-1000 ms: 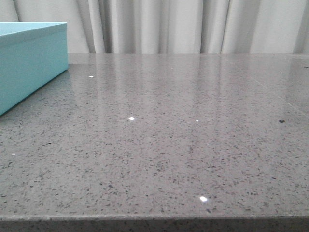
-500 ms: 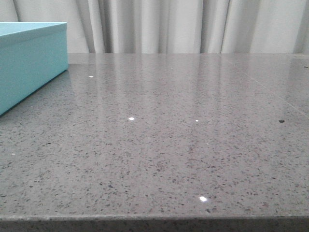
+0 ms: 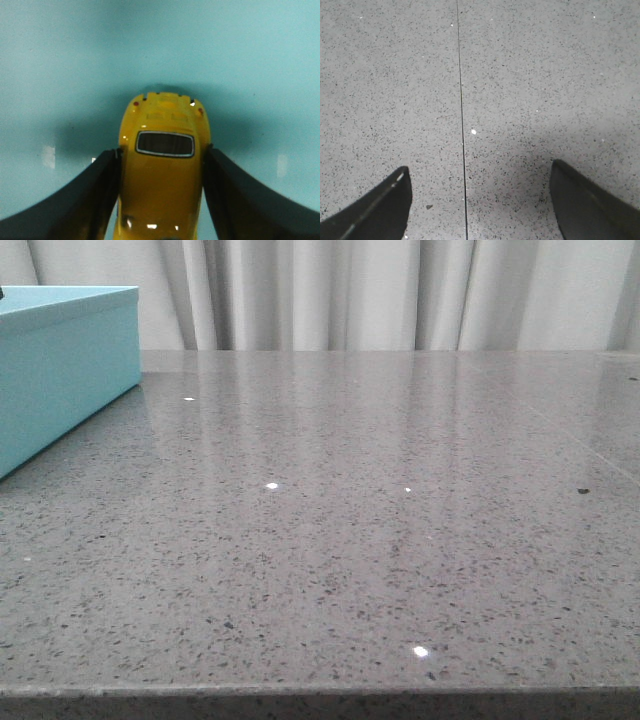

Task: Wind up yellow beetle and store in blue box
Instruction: 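Lower the Beetle into the blue box and open the left gripper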

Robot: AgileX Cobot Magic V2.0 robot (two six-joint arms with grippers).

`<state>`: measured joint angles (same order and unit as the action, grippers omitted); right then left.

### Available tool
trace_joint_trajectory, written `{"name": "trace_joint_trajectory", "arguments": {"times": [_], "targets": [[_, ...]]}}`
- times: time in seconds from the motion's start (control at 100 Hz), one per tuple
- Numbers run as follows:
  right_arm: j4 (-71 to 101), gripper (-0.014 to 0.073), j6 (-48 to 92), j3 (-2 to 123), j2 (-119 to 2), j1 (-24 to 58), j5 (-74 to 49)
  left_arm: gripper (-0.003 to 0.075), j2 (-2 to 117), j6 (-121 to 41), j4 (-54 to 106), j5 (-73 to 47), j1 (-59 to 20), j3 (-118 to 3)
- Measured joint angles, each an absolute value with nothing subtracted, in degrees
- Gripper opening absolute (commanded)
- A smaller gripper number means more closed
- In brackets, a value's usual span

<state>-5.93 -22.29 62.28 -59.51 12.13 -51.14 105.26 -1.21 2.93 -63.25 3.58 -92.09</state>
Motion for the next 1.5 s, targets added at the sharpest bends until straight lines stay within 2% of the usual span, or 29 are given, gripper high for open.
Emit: {"name": "trace_joint_trajectory", "arguments": {"times": [0.5,0.59,0.78,0.92,1.23,1.36,1.5], "targets": [[-5.9,0.0569,-21.2,62.3,-59.4,12.1,-51.1,0.043,100.6,-1.5,3.4,-63.5,3.6,-97.4],[-5.9,0.0569,-20.4,62.2,-58.7,12.1,-50.4,0.0361,97.4,-2.4,4.0,-63.5,3.6,-97.5],[-5.9,0.0558,-19.8,62.2,-55.1,12.1,-49.0,0.0127,90.3,-5.0,4.9,-63.5,3.6,-97.3],[-5.9,0.0433,-19.6,62.2,-51.8,12.1,-48.8,-0.0016,84.4,-6.8,7.2,-63.1,3.6,-95.3],[-6.3,0.0023,-19.5,61.5,-44.6,12.1,-50.0,-0.0019,69.9,-7.4,8.4,-60.3,3.6,-84.2],[-6.7,-0.007,-19.4,58.4,-40.7,12.1,-50.1,-0.0018,62.7,-7.8,8.4,-57.0,3.6,-77.5],[-7.0,-0.0068,-19.4,53.1,-36.5,12.1,-49.6,-0.0019,55.3,-8.5,8.7,-53.0,3.6,-69.1]]}}
